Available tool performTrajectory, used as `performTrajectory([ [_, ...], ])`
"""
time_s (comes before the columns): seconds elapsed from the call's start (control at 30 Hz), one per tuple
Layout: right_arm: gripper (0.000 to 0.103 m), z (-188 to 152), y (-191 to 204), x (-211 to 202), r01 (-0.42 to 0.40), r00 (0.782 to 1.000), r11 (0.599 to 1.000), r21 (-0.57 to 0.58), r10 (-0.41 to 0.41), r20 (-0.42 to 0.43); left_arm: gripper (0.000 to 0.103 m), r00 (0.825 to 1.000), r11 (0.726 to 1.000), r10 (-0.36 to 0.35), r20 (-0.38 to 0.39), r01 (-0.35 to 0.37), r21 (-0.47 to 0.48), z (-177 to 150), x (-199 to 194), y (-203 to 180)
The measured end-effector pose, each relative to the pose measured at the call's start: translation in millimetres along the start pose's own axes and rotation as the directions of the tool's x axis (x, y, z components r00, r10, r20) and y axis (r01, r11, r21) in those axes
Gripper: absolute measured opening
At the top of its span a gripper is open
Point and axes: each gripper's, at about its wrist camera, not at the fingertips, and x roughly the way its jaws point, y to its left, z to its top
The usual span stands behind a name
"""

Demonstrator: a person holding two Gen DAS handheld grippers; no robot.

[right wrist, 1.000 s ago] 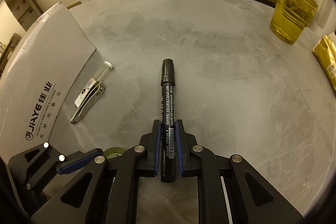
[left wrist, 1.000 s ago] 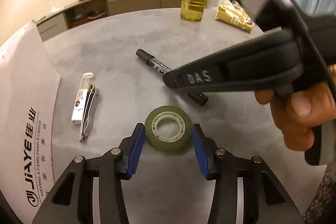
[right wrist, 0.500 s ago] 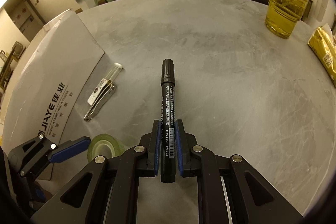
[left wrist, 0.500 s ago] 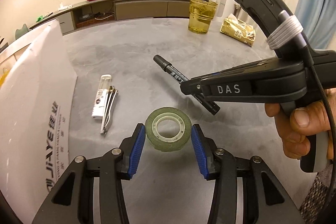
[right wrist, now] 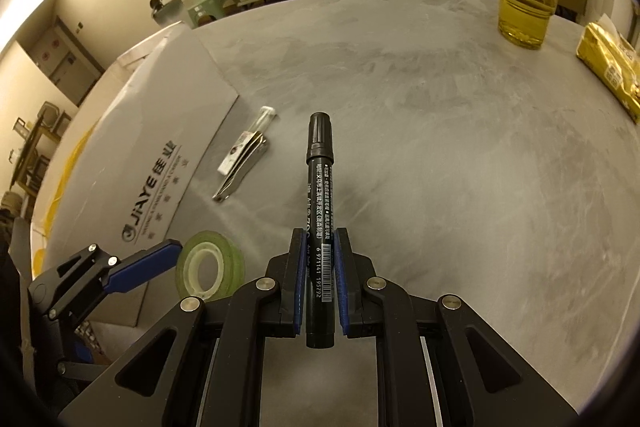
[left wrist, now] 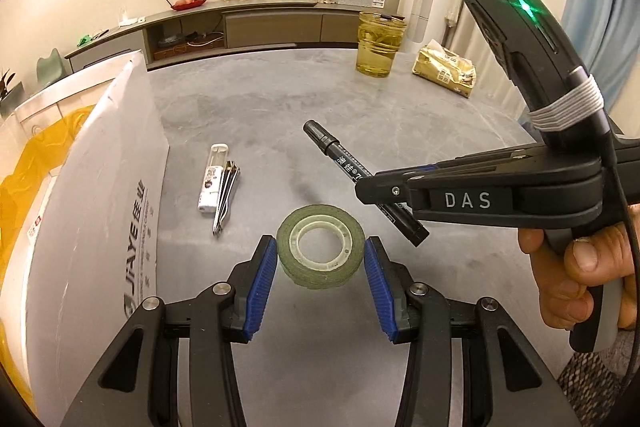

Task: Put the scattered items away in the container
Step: 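Grasp the green tape roll with left gripper while right holds the black marker, then carry the tape roll and marker over the white box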

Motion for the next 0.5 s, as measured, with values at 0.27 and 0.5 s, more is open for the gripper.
performTrajectory([
  [0.27, 0.014, -18.2, 7.9, -12.4, -0.014, 1.000, 1.000, 0.010, 0.014, 0.013, 0.046, 1.000, 1.000, 0.004, 0.003, -0.004, 0.009, -13.1, -22.3, -6.3],
  [0.5, 0.014, -31.7, 16.0, -20.4, -0.023, 0.999, 1.000, 0.011, 0.023, 0.022, 0.046, 1.000, 1.000, 0.005, 0.012, -0.006, 0.019, -21.3, -43.4, -10.7],
])
